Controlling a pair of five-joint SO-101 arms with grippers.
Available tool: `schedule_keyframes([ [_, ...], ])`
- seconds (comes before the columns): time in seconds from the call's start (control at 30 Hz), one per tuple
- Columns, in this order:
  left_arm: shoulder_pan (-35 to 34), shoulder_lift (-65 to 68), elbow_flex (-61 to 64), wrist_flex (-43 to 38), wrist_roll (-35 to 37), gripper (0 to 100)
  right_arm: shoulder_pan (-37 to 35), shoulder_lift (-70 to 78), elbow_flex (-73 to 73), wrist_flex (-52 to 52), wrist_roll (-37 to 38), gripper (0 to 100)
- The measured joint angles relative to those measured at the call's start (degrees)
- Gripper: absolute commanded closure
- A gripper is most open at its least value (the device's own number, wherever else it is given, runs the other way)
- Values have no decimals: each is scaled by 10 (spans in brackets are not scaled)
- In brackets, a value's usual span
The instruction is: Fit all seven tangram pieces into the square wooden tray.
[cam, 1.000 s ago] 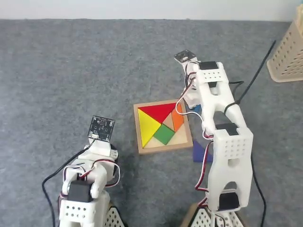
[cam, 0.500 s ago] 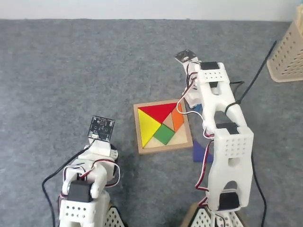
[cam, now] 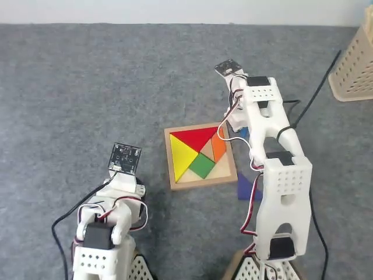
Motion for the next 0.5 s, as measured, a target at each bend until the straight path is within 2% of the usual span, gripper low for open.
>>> schedule_keyframes([
  [0.1, 0, 0, 0, 0, 0, 988, 0, 0, 0, 0, 0, 825],
  [0.4, 0, 0, 0, 0, 0, 988, 9, 0, -8, -13, -1, 846],
  [0.5, 0, 0, 0, 0, 0, 988, 9, 0, -8, -16, -11, 906],
])
